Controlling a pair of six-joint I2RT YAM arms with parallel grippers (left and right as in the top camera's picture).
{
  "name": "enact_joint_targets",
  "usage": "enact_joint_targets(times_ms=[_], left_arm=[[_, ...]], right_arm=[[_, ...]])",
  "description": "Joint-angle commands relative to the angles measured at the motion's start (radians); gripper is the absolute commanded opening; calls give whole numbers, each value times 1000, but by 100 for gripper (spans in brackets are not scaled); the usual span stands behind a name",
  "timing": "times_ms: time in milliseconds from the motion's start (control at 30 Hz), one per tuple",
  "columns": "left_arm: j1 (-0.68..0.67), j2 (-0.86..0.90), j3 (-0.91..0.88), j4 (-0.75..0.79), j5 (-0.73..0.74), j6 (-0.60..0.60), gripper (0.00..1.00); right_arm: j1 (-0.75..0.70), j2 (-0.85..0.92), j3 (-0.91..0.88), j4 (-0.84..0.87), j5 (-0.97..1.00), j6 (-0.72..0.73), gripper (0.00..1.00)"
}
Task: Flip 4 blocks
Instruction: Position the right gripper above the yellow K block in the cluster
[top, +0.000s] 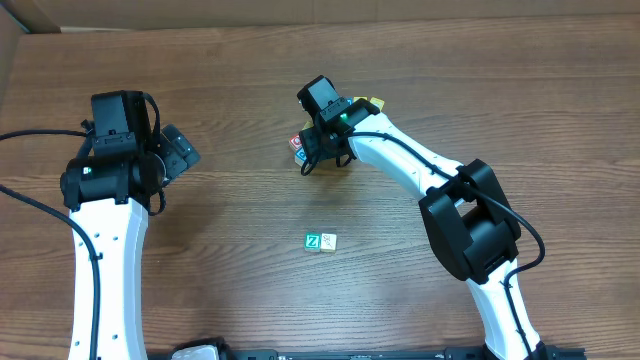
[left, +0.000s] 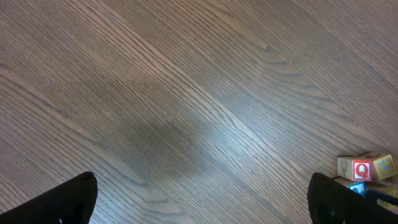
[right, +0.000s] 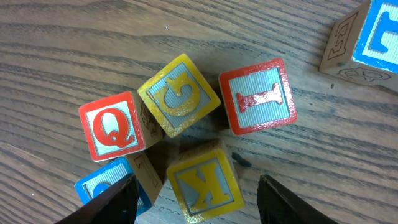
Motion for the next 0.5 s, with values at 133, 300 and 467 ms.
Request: enact_joint_targets(times_ms=[133,300,467], left_arm=[[3,8,13,1,-13,-6,100],[3,8,13,1,-13,-6,100],[3,8,13,1,-13,-6,100]], right_arm=[[1,13,-18,-15,37,-56,62],[1,-15,21,-39,-6,-56,64],[1,-28,22,-38,-14,-56,69]])
